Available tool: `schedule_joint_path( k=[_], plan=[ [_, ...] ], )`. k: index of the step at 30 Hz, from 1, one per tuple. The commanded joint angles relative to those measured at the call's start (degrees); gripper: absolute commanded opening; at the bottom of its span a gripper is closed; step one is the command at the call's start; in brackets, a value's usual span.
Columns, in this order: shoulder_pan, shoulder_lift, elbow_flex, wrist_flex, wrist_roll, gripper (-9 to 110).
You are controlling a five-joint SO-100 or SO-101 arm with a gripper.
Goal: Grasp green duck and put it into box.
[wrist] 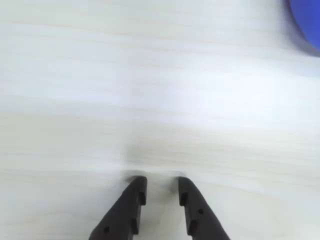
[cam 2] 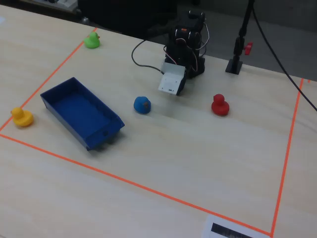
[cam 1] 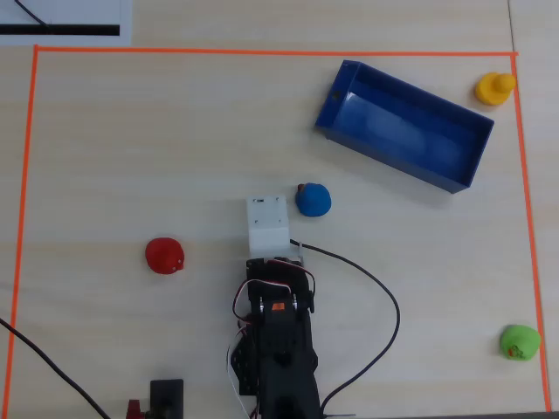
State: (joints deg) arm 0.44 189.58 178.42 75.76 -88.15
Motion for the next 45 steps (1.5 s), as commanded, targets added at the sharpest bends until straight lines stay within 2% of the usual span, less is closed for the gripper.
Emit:
schedule_joint_path(
  k=[1,40,45],
  plan=[
    [0.53,0.18,-0.18,1.05,0.09,6],
    [0.53,0.18,-0.18,1.05,0.09,6],
    [-1.93,0.18,-0.18,1.05,0.09,6]
  ],
)
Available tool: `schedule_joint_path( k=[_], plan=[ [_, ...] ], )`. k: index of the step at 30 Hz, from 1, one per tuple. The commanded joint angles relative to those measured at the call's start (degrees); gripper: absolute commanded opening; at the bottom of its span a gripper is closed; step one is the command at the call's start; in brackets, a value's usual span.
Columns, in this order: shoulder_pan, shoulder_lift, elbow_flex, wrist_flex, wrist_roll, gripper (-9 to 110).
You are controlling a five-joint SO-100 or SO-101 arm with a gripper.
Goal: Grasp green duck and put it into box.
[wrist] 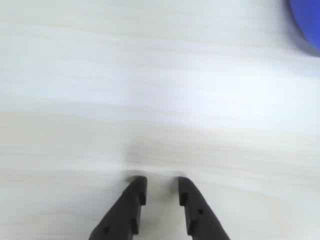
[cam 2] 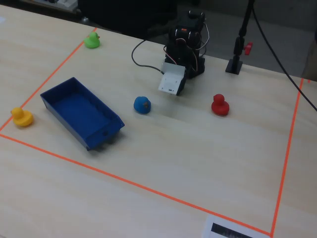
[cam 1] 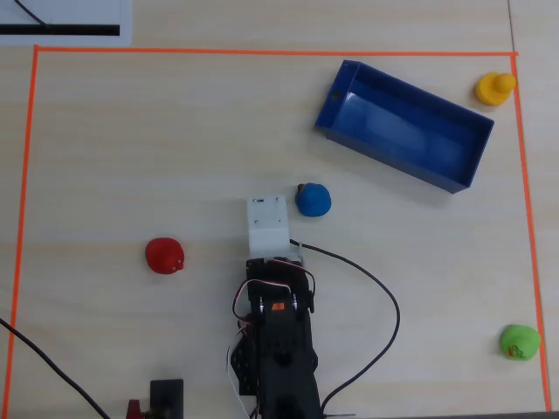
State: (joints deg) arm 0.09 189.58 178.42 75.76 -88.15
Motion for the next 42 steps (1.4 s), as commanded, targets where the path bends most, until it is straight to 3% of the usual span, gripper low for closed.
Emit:
schedule_joint_path(
  k=[1,30,35,42],
  plan=[
    [-1.58,0.18,-0.18,1.05,0.09,6],
    [-1.58,-1.14,-0.18,0.53,0.18,4],
    [1.76,-9.49,-3.25,-9.84,0.09,3],
    [8.44,-25.05,-21.45,-27.07,2.37,7]
  ],
)
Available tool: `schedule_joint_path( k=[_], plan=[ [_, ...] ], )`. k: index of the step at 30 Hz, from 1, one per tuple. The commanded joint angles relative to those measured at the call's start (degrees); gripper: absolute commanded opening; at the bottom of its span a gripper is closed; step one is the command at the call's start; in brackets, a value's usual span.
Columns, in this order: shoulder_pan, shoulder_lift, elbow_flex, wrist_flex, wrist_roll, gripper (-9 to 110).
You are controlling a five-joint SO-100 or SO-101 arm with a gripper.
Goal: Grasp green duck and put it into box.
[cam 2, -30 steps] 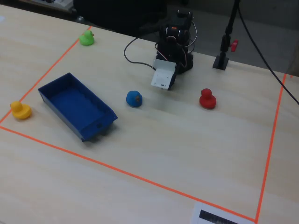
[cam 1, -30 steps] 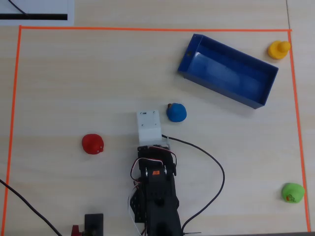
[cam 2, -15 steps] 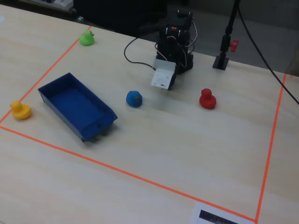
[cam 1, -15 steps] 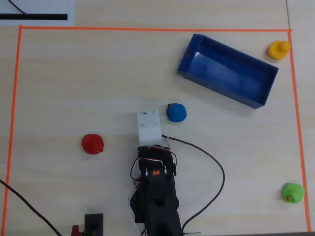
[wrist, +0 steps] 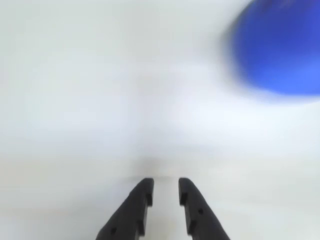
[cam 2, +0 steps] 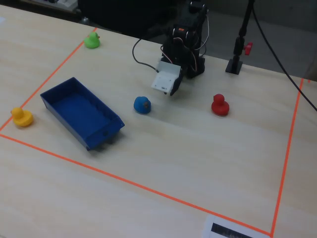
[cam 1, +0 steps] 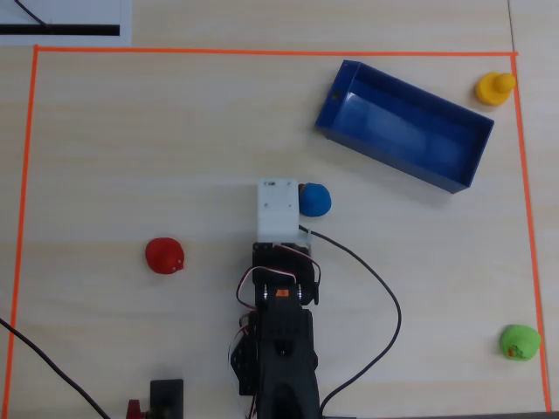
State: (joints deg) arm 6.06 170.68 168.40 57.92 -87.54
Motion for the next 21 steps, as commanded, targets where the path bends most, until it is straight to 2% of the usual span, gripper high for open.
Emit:
schedule_joint_path(
  k=[1,7,11,21],
  plan=[
    [3.78,-8.70,-14.50,-12.22,2.90,8],
    [14.06,-26.72,-34.10,-29.36,6.15,14],
    [24.08,-42.10,-51.50,-33.93,8.00,16],
    [56.78,-80.86,-99.32,-26.72,12.74,20]
  ],
)
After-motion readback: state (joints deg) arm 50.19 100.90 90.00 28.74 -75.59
